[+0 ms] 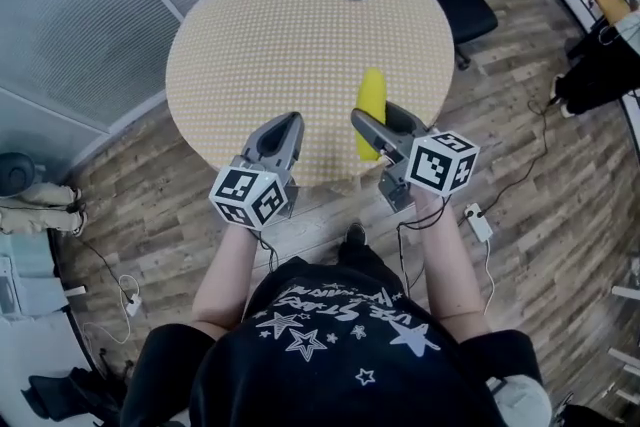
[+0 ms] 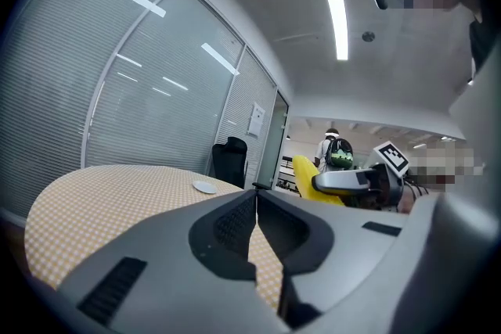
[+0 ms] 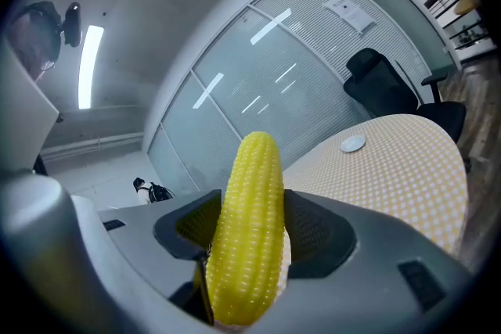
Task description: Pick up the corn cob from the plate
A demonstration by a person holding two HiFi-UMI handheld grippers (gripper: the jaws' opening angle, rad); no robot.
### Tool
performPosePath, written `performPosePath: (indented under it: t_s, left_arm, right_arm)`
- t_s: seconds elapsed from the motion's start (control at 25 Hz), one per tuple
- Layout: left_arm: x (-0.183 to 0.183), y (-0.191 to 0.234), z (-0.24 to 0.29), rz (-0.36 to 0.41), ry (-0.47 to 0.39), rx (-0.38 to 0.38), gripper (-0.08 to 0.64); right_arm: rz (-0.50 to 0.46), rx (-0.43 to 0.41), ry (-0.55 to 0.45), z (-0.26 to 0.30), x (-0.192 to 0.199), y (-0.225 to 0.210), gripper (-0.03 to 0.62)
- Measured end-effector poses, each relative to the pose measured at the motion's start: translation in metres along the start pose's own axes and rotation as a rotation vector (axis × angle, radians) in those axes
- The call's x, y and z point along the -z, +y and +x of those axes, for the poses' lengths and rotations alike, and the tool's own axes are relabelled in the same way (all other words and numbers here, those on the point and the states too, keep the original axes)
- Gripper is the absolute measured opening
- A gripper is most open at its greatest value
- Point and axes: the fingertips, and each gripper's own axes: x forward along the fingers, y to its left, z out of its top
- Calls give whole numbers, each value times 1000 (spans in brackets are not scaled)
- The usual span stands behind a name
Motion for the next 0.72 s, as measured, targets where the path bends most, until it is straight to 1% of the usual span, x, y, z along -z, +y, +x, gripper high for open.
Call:
performPosePath:
  t_s: [0.2,0.32,0.52,0.72]
  left_arm:
    - [-3,11,-40,11,-10,36,9]
    - [-6,24,-68,10,-26,45,9]
    - [-8,39,-114,3,-46,73,9]
    - [-7,47,-162,4,-67,113,9]
  right_arm:
    - [-10,21,-27,9,18,37,255]
    - [-6,23,-48,21,30,62,255]
    - [-29,43,-51,36,59,105,255]
    - [-50,66,-85,39,87,147,253]
